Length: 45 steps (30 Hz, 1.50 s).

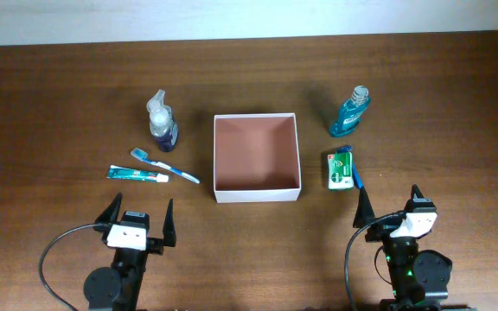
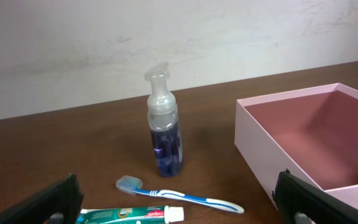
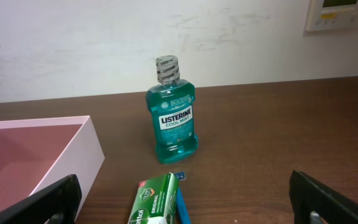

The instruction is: Pack container

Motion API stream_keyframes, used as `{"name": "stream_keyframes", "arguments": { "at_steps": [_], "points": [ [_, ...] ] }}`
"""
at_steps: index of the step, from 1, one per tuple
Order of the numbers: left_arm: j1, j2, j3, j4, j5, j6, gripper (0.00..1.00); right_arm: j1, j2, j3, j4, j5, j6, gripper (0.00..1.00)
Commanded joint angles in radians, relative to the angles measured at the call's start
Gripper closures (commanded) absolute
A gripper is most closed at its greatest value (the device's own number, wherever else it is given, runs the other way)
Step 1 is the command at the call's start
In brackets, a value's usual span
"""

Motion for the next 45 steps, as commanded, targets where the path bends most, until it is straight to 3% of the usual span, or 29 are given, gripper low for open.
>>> {"name": "stream_keyframes", "arguments": {
  "at_steps": [1,33,35,38,45],
  "points": [
    [0.003,-0.008,-0.006,0.000,0.015,-0.016,0.01,0.009,-0.010,-0.005,-0.005,0.010,0.000,0.01],
    [0.003,-0.008,-0.006,0.001,0.015,-0.016,0.01,0.009,-0.010,-0.005,-0.005,0.010,0.000,0.01],
    [0.003,-0.008,-0.006,0.032,0.022,-0.016,0.01,0.009,-0.010,-0.005,-0.005,0.010,0.000,0.01],
    [0.003,-0.008,-0.006,0.074,0.150,-0.016,0.01,0.009,-0.010,-0.005,-0.005,0.009,0.000,0.01],
    [0.004,-0.008,-0.006,0.339,0.166,-0.012,0.01,0.009,-0.010,-0.005,-0.005,0.010,0.000,0.01]
  ]
}}
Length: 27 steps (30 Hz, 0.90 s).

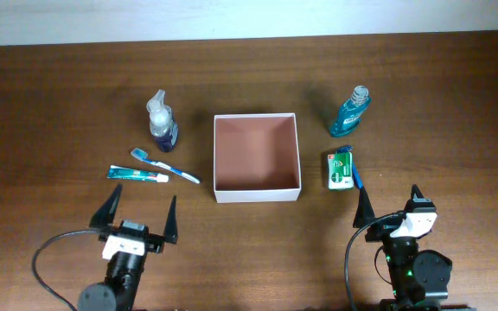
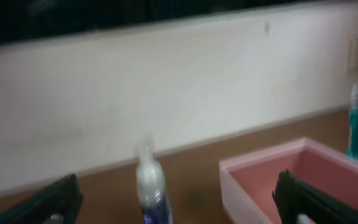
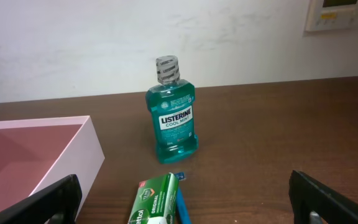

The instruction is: Pack container

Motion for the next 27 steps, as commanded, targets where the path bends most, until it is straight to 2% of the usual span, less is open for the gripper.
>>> {"name": "stream_keyframes", "arguments": {
  "at_steps": [1,6,10,13,14,20,23,27],
  "points": [
    [0.004,-0.008,0.000,0.079,0.069,-0.009,0.01,0.009,-0.010,-0.005,-0.005,0.010,0.000,0.01],
    [0.004,0.032,0.106,0.059,0.076,-0.009,0.00,0.009,-0.010,-0.005,-0.005,0.010,0.000,0.01],
    [0.004,0.231,0.384,-0.122,0.071,0.031,0.00,0.009,-0.010,-0.005,-0.005,0.010,0.000,0.01],
    [0.004,0.475,0.652,-0.300,0.038,0.033,0.00,0.009,-0.010,-0.005,-0.005,0.010,0.000,0.01],
    [0.004,0.621,0.803,-0.419,0.042,0.033,0.00,0.009,-0.010,-0.005,-0.005,0.010,0.000,0.01],
    [0.004,1.107,1.298,-0.966,0.212,0.032,0.00,0.009,-0.010,-0.005,-0.005,0.010,0.000,0.01],
    [0.004,1.291,1.415,-1.067,0.214,0.032,0.01,0.009,-0.010,-0.005,-0.005,0.010,0.000,0.01],
    [0.004,1.441,1.424,-1.061,0.214,0.032,0.01,0.009,-0.010,-0.005,-0.005,0.010,0.000,0.01]
  ]
}}
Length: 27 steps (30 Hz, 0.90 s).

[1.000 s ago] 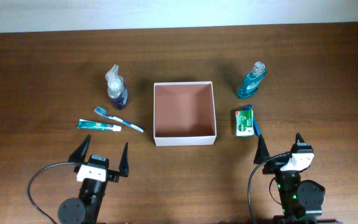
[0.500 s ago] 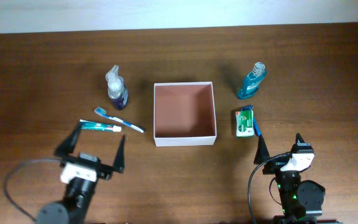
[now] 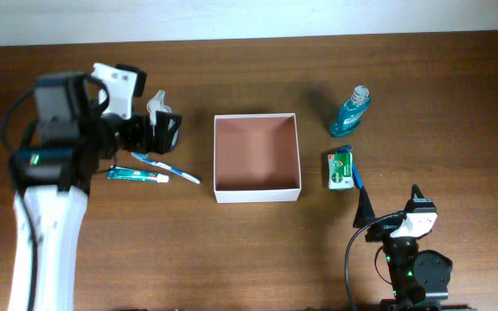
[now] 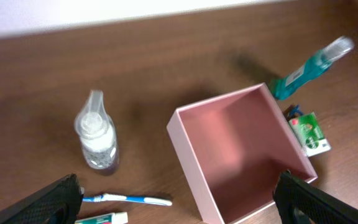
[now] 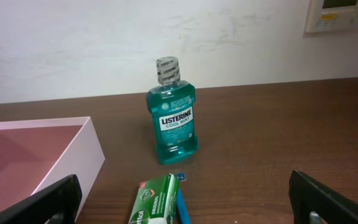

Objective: Pack container
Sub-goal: 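Reach the left gripper to the foam-soap pump bottle and grasp its top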

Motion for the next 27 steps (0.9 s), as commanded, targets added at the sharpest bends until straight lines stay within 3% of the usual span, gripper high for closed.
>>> {"name": "stream_keyframes", "arguments": {
  "at_steps": [1,5,10,23,25,27],
  "points": [
    [0.002,0.112,0.023,-0.006,0.033,0.005,0.00,0.008,-0.007,-0.005,-0.005,0.009,0.000,0.01],
    [0.002,0.181,0.023,0.006,0.007,0.006,0.00,0.008,-0.007,-0.005,-0.005,0.009,0.000,0.01],
    [0.002,0.237,0.023,0.084,-0.170,0.006,0.01,0.008,-0.007,-0.005,-0.005,0.009,0.000,0.01],
    [0.002,0.387,0.023,0.315,-0.193,0.077,0.02,0.008,-0.007,-0.005,-0.005,0.009,0.000,0.02],
    [0.001,0.397,0.023,0.328,-0.192,0.077,0.08,0.008,-0.007,-0.005,-0.005,0.009,0.000,0.01],
    [0.001,0.401,0.023,0.335,-0.192,0.077,0.23,0.008,-0.007,-0.005,-0.005,0.009,0.000,0.01]
  ]
}}
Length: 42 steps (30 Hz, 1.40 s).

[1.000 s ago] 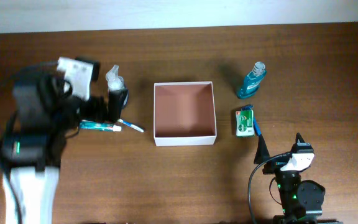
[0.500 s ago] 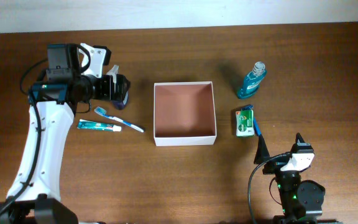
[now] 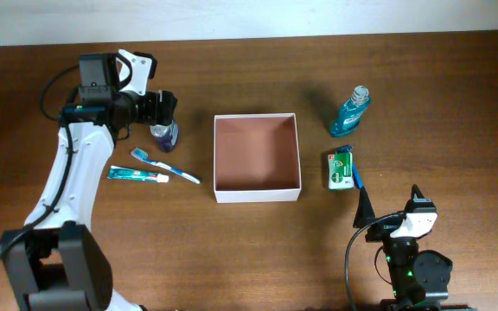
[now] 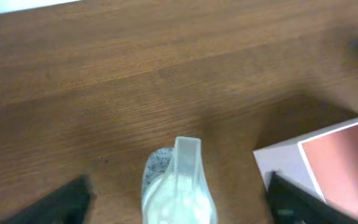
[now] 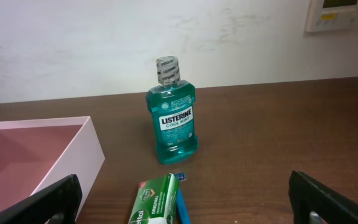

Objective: Pack container
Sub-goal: 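Reach the left gripper to the foam-soap pump bottle and grasp its top, then lift the pump bottle with the left gripper and carry it over the box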

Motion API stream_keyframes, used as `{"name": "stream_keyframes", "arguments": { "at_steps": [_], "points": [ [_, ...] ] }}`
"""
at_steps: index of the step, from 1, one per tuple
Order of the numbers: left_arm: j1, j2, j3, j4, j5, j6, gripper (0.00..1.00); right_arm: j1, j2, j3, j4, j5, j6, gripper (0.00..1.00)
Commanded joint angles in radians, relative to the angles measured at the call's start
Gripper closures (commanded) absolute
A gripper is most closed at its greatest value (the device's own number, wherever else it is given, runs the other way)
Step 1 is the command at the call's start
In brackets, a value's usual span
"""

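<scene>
A clear foam pump bottle (image 3: 164,134) with blue liquid stands left of the open pink box (image 3: 258,195). My left gripper (image 3: 161,117) is open just above it. In the left wrist view the bottle's pump head (image 4: 180,186) lies between the two dark fingers (image 4: 64,200), with gaps on both sides. A toothbrush (image 3: 167,166) and a toothpaste tube (image 3: 137,174) lie in front of the bottle. Right of the box are a green mouthwash bottle (image 5: 171,118), a green soap box (image 5: 157,202) and a blue toothbrush (image 3: 357,177). My right gripper (image 3: 387,203) rests open at the front edge, nothing between its fingers.
The brown wooden table (image 3: 439,86) runs to a white wall at the back. The box's pink wall (image 5: 67,162) shows at the left of the right wrist view. My left arm (image 3: 67,181) stretches over the table's left side.
My left gripper has dropped from high above the bottle and box to close over the pump bottle, which now lies between its open fingers. The right arm has not moved.
Both grippers first rested open at the front edge. Then the left wrist view was tipped up toward the wall. Then the left gripper was high over the bottle, looking down on the box. Now it is low, straddling the bottle. No object has moved.
</scene>
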Motion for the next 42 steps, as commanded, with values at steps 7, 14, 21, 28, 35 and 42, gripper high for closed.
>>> {"name": "stream_keyframes", "arguments": {
  "at_steps": [7,14,21,28,35,42],
  "points": [
    [0.001,0.013,0.018,0.013,-0.009,0.010,0.28,0.008,-0.006,-0.005,-0.005,0.009,0.000,0.01],
    [0.001,0.049,0.018,0.021,-0.010,0.011,0.31,0.008,-0.005,-0.005,-0.005,0.009,0.000,0.01],
    [0.002,0.087,0.018,0.029,-0.010,0.011,0.31,0.008,-0.005,-0.005,-0.005,0.009,0.000,0.01],
    [0.001,0.088,0.018,0.040,-0.010,0.011,0.58,0.008,-0.005,-0.005,-0.005,0.009,0.000,0.01],
    [0.001,0.088,0.018,0.053,-0.010,0.011,0.67,0.008,-0.005,-0.005,-0.005,0.009,0.000,0.01],
    [0.001,0.061,0.045,0.066,-0.009,0.010,0.74,0.008,-0.005,-0.005,-0.005,0.009,0.000,0.02]
  ]
}}
